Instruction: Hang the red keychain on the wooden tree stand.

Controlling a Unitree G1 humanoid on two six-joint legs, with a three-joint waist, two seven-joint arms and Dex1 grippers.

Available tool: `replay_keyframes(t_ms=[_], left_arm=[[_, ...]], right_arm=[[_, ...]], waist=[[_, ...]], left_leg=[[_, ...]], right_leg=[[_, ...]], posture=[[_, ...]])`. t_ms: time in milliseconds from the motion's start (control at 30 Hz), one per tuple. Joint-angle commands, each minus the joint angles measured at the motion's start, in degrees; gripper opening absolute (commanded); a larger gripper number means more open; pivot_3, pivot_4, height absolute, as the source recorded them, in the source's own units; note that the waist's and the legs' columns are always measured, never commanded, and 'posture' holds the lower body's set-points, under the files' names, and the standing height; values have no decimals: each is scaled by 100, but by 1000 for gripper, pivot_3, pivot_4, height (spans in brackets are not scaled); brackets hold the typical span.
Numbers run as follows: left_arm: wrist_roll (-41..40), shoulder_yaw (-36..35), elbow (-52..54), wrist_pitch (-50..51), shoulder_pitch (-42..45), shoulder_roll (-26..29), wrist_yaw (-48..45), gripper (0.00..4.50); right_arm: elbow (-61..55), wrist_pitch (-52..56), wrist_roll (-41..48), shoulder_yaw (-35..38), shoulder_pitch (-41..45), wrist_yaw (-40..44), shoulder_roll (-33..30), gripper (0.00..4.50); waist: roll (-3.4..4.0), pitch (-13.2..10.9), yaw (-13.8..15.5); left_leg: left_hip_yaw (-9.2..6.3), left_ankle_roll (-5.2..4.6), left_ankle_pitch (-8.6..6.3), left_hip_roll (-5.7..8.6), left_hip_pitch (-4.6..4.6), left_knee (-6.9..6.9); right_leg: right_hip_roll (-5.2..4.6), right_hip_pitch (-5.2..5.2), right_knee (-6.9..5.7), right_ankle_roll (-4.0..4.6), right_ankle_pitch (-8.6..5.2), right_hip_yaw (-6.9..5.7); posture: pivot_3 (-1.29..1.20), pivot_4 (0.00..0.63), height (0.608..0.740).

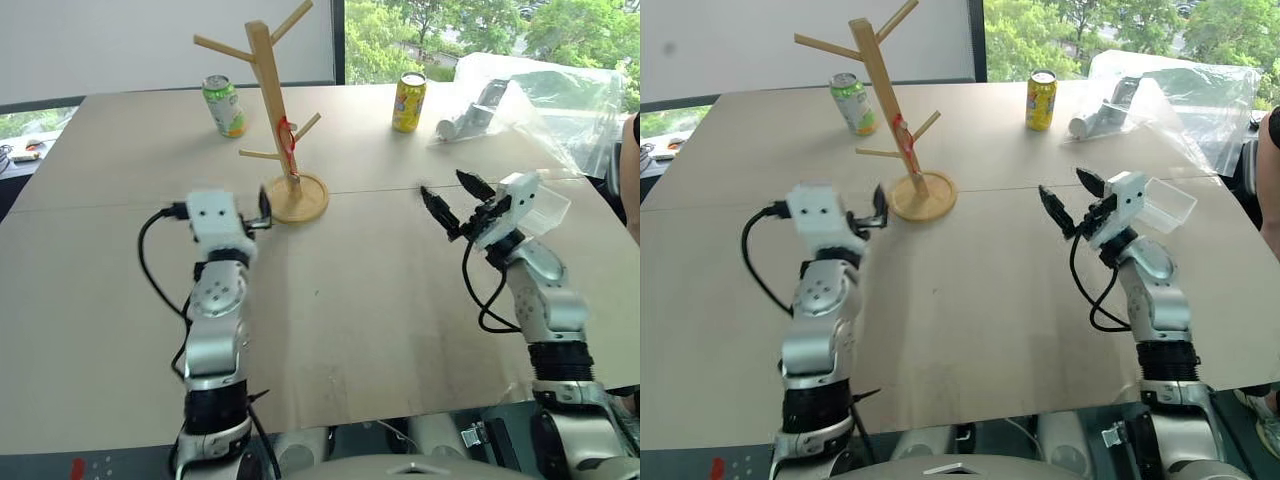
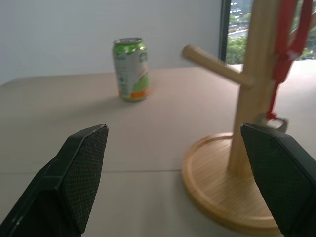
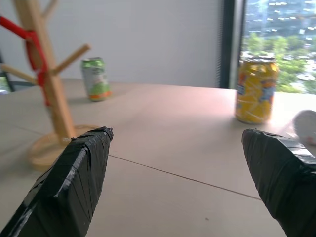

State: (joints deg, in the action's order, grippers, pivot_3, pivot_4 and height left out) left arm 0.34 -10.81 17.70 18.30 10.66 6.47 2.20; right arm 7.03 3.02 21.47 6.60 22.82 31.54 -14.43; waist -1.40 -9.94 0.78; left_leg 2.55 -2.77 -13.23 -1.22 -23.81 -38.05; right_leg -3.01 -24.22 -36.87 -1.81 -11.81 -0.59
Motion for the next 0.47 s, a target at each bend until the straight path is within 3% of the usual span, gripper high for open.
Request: replay_keyframes(t_ms=[33, 267, 467], left_arm=[[-139, -84, -57, -568, -244, 8, -106, 4435], [-250, -129, -148, -989, -693, -59, -153, 4435], [-298, -103, -198, -1083, -780, -37, -174, 4435]], right_arm=[[88, -361, -443, 45, -13, -655, 208, 4500], [292, -453, -967, -66, -273, -1368, 555, 4500], [443, -656, -1088, -70, -419, -1408, 559, 4500]], waist=[[0, 0, 7], [0, 1, -12], [-1, 0, -7]], left_leg=[[-3, 0, 0, 0, -1, -1], [1, -1, -1, 0, 1, -1], [2, -2, -1, 1, 1, 0]], right_leg=[[-1, 1, 0, 0, 0, -3], [-4, 0, 0, 0, 0, -1], [-4, 0, 0, 0, -1, -1]], posture=[[0, 150, 740], [0, 150, 740], [0, 150, 740]])
